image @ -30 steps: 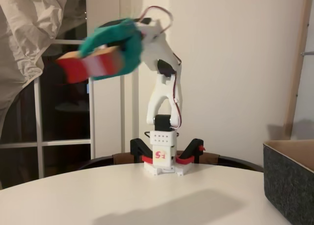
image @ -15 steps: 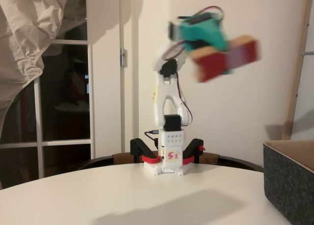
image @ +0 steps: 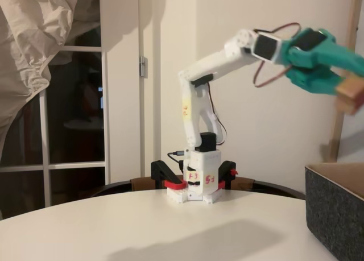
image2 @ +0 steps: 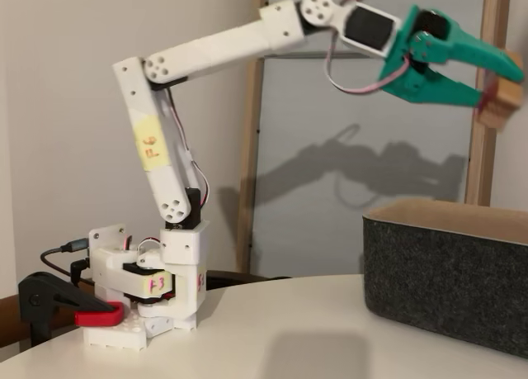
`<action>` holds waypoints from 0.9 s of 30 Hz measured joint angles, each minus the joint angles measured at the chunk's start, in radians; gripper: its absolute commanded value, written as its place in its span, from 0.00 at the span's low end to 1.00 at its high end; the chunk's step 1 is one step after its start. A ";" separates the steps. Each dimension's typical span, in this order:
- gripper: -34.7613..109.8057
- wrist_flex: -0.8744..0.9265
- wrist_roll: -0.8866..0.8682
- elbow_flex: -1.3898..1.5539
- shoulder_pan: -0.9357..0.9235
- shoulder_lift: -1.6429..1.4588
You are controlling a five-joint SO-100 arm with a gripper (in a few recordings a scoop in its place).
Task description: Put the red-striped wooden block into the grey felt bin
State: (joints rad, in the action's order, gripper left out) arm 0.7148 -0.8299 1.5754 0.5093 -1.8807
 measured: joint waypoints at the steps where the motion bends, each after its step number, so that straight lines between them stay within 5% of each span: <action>1: 0.25 -0.008 0.009 0.000 0.020 0.020; 18: 0.27 -0.067 0.236 -0.097 0.127 0.341; 27: 0.40 -0.043 0.227 -0.100 0.130 0.383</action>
State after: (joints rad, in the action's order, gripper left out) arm 0.6719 -0.6029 1.4757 0.6397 -1.4972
